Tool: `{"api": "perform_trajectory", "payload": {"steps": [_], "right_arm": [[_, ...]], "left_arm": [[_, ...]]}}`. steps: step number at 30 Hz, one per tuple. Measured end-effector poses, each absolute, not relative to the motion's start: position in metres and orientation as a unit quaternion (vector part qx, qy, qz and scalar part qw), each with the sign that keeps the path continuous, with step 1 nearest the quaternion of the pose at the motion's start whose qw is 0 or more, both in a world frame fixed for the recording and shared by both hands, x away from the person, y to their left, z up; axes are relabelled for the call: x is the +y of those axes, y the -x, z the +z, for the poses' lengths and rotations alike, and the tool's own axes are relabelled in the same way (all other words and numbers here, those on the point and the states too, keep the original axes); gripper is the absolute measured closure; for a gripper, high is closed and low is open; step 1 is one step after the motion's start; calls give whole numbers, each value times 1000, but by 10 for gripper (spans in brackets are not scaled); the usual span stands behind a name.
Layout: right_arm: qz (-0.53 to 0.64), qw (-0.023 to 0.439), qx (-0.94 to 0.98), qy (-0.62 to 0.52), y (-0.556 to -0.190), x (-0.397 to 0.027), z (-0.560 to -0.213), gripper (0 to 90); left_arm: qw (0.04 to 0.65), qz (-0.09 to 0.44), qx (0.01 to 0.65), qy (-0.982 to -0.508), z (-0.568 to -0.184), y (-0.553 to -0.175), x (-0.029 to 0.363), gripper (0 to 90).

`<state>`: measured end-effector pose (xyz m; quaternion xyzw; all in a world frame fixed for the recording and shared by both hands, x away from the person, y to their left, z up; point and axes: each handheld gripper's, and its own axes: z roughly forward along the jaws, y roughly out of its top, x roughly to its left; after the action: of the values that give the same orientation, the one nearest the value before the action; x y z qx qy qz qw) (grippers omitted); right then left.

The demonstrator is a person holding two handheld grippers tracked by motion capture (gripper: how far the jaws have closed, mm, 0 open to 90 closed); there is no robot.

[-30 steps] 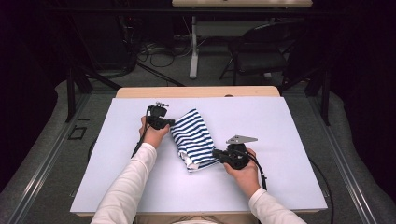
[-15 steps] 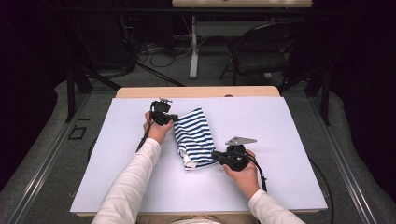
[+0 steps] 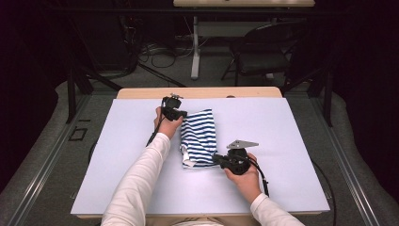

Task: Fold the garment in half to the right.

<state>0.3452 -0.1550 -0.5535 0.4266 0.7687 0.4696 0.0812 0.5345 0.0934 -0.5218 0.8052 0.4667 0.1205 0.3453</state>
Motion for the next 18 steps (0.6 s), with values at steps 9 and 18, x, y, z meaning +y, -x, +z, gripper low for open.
{"api": "perform_trajectory", "payload": {"steps": [9, 18], "right_arm": [[469, 86, 768, -427, -346, -155, -555, 857], [465, 85, 771, -428, -346, -153, -558, 856]], "left_arm": [[337, 126, 466, -808, -525, -539, 82, 887], [334, 128, 470, -807, -526, -539, 83, 881]]}}
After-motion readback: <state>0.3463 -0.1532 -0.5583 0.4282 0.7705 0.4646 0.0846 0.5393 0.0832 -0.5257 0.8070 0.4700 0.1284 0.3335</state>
